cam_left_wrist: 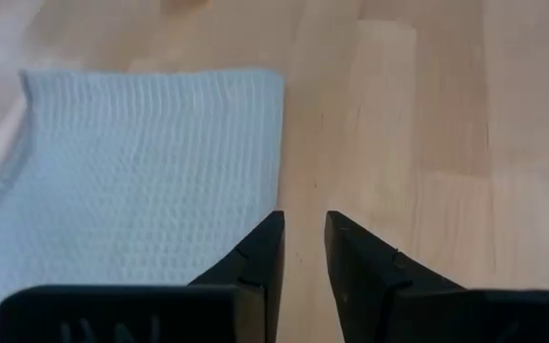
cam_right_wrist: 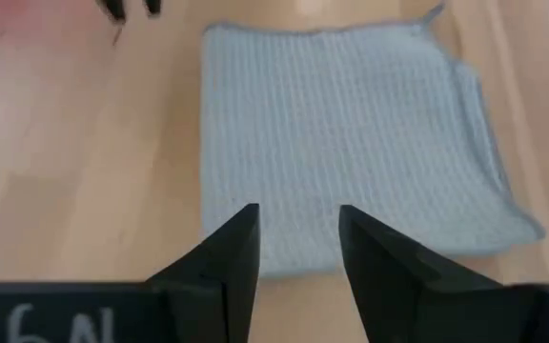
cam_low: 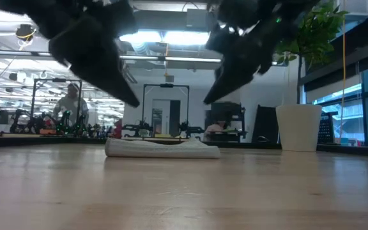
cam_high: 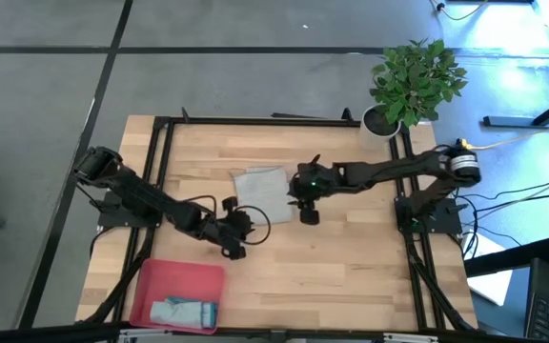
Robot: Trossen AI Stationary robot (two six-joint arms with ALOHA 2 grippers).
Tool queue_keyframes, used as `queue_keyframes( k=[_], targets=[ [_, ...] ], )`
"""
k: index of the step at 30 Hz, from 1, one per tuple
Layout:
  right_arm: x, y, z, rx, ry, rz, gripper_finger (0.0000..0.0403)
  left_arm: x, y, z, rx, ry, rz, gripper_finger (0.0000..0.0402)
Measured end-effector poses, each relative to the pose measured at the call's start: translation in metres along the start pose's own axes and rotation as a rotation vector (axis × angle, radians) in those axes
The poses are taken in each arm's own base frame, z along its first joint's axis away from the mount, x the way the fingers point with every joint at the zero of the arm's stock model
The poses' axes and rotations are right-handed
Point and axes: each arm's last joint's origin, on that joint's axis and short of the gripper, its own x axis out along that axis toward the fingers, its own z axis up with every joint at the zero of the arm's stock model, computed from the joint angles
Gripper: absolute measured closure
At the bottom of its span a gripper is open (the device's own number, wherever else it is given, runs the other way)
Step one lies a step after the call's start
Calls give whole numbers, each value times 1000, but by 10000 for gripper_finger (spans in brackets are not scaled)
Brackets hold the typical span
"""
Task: Roll microfiber towels into tight, uniform cylinder then place into a basket
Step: Roll the gray towel
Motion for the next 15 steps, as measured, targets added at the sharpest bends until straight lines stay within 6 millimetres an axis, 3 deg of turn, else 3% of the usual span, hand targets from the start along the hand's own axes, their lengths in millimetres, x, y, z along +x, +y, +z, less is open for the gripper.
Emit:
queue_keyframes(
  k=[8,15],
  targets=[
    [-38,14,6,-24,-18,28,256,-22,-1,37,69,80,91,342],
    [-41,31,4,-43,20,70,256,-34,0,51,96,144,76,378]
  ],
)
